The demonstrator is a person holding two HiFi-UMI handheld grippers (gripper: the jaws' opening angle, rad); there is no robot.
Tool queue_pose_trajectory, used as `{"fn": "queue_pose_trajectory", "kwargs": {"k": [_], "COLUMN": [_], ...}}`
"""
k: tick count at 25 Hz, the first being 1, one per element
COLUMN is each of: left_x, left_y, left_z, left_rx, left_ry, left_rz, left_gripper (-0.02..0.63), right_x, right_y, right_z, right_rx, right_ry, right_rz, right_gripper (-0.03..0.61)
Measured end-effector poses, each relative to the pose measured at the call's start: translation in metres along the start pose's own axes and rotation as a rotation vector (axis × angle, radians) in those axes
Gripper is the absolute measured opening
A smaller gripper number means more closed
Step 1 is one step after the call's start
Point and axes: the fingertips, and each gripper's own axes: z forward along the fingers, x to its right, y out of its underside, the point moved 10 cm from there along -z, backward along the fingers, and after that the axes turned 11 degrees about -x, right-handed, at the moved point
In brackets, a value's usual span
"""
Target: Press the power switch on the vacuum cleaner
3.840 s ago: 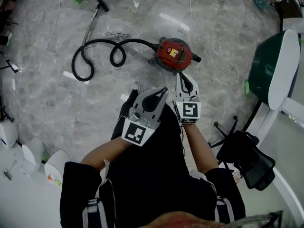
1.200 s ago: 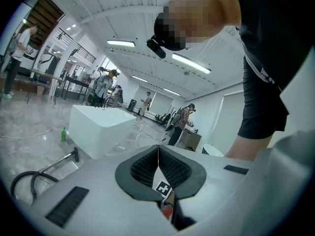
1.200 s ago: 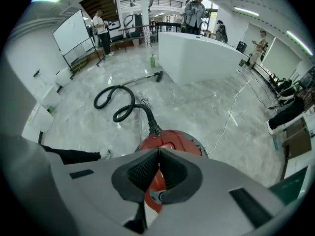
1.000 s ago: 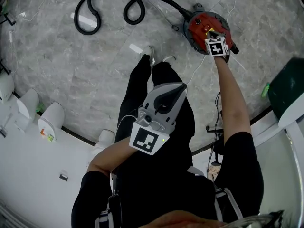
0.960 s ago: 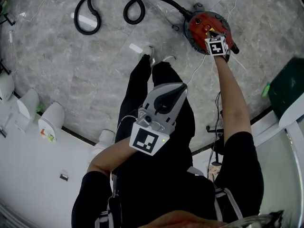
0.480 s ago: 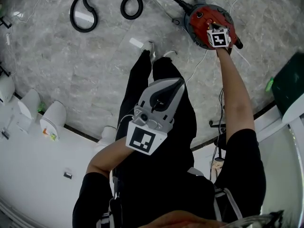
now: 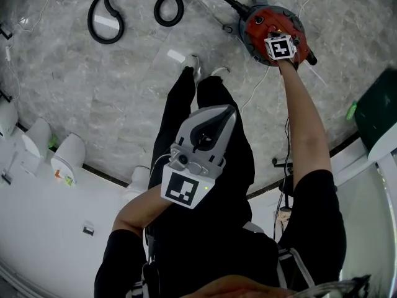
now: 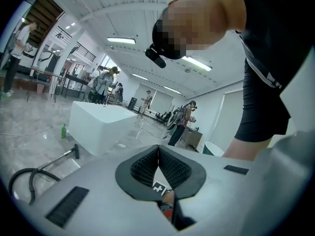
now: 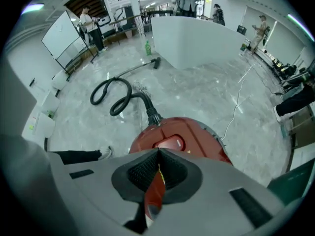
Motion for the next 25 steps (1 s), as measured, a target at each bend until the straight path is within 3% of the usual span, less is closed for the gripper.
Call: {"fn": "queue_pose_trajectory", "kwargs": {"k": [9, 15, 21, 25], "left_x": [-0.009, -0.010, -0.012, -0.013], "left_y": [0.007, 0.010, 0.017, 0.020], "left_z": [0.005, 0.007, 0.010, 0.010], "left_rx": [-0.018, -0.029, -0.055, -0.061], "left_ry": [-0.017, -0.014, -0.004, 0.004], "left_rz": [-0.012, -0.017, -0.024, -0.003], "left_gripper": [0.020, 0.020, 0.020, 0.020], "right_x": [0.002, 0.003, -0.008, -0.010], "right_y": [-0.006, -0.005, 0.002, 0.005], "right_z": [-0.002, 0.009, 0.011, 0.012], "right_rx": [-0.038, -0.031, -0.023, 0.012], "right_ry": [0.036, -0.009, 0.075, 0.084], "right_rz": [-0.033, -0.011, -0.094, -0.094], "right_gripper": [0.018, 0.018, 0.020, 0.019]}}
